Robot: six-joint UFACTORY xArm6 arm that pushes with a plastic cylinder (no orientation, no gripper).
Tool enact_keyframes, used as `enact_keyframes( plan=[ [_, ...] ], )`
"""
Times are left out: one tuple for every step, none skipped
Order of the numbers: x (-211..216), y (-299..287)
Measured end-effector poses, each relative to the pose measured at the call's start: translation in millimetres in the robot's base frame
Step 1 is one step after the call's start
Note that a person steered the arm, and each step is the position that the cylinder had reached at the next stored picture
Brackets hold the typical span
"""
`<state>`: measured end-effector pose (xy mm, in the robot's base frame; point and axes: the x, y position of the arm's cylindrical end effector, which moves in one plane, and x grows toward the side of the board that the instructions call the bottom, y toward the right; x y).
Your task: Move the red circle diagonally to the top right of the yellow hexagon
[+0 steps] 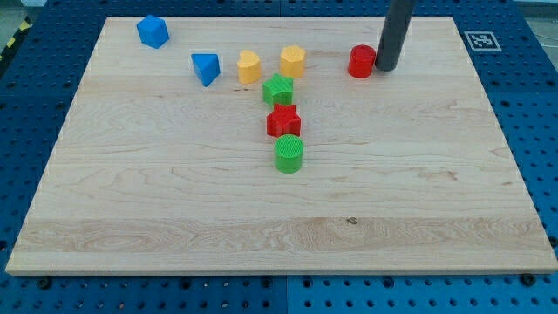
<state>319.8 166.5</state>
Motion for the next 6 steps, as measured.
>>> enact_keyframes(
  plan=[
    [25, 2],
    [21, -29],
    [-8, -62],
    [-25, -74],
    [-23, -37],
    [-37, -20]
  ],
)
